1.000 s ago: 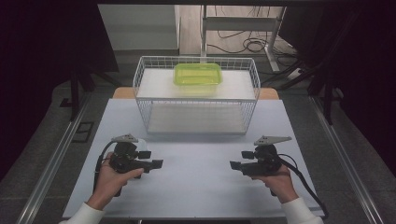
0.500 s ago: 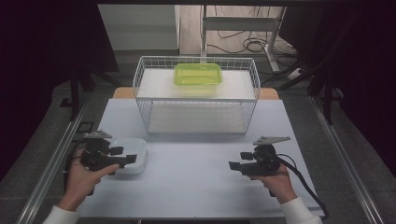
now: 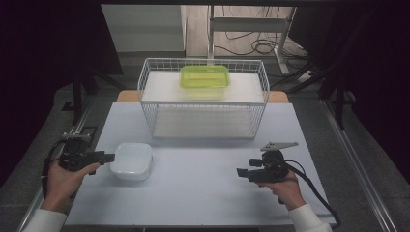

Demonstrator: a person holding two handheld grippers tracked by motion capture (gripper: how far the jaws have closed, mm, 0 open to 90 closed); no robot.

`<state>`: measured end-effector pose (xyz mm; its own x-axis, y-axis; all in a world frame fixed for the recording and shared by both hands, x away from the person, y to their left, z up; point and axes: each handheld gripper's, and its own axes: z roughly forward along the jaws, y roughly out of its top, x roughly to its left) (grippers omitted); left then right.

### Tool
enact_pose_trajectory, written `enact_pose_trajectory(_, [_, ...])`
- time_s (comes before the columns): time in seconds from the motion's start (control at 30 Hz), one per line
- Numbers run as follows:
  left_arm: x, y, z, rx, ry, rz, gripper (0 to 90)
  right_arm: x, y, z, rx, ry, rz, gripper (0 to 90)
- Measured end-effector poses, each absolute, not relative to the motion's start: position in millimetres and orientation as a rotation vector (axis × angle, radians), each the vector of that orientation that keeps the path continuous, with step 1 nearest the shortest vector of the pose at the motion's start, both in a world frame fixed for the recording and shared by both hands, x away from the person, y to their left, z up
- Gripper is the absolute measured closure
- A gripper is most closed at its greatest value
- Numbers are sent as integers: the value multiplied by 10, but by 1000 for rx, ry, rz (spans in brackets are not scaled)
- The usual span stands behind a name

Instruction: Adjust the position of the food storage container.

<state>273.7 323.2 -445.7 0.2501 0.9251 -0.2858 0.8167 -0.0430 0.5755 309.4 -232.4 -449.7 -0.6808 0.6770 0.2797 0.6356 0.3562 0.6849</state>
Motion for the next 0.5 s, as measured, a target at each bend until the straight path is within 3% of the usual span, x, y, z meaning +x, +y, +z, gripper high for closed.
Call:
enact_pose_trajectory(0.13, [2807,3295,-4498,1871,1622,213,570,3098,-2339,-4489,1237,2535,1251,285])
enact_pose_trajectory(0.2, [2843,3320,-4517,1866,1645,207,649,3100,-2348,-4495,1243,2533,1247,285])
enact_pose_trajectory(0.5, [2980,3381,-4647,1927,1715,201,812,3105,-2354,-4524,1246,2541,1226,283])
